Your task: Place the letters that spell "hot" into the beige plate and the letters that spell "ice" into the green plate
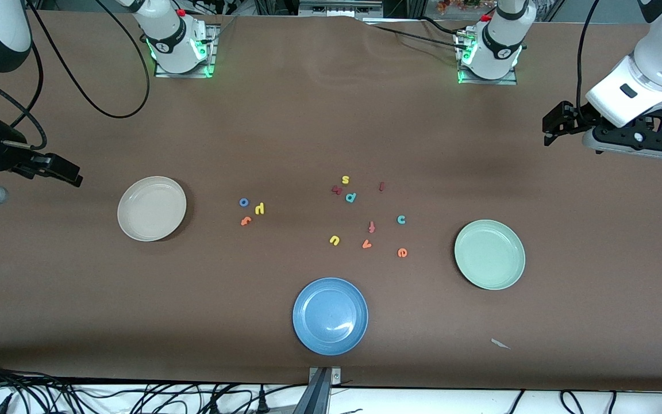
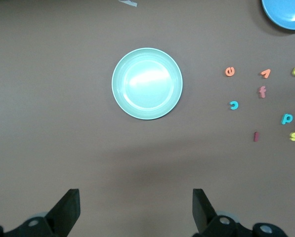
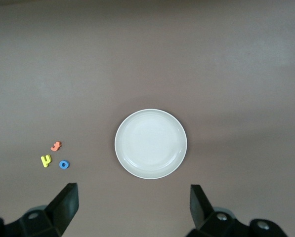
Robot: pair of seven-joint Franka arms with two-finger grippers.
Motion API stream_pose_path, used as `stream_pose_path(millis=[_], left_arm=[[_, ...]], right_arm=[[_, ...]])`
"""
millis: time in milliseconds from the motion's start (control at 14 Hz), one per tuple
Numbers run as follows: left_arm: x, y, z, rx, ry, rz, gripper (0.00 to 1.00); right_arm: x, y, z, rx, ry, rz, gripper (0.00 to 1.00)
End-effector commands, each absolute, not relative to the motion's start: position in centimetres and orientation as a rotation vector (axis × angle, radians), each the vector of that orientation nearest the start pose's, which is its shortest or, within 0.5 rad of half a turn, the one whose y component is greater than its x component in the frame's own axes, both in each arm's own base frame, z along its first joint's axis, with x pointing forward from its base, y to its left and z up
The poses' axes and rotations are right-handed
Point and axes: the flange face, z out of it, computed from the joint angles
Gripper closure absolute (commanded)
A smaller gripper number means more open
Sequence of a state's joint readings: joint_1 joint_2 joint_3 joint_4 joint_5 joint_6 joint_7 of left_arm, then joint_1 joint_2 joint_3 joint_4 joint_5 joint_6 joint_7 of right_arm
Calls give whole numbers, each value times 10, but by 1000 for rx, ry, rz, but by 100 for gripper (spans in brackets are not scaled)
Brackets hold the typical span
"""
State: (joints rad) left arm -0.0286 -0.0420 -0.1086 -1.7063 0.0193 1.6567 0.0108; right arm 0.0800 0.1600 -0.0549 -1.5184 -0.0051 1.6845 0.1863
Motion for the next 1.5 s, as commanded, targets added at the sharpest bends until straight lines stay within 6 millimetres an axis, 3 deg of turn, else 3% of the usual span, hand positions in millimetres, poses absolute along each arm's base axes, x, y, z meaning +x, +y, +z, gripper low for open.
stream_pose_path(millis=[0, 1432], left_arm=[[546, -73, 595, -3127, 204, 31, 0], [544, -78, 598, -3123, 224, 42, 0]], right_arm=[[608, 19, 571, -3131, 270, -20, 0], [608, 17, 570, -3131, 277, -15, 0]])
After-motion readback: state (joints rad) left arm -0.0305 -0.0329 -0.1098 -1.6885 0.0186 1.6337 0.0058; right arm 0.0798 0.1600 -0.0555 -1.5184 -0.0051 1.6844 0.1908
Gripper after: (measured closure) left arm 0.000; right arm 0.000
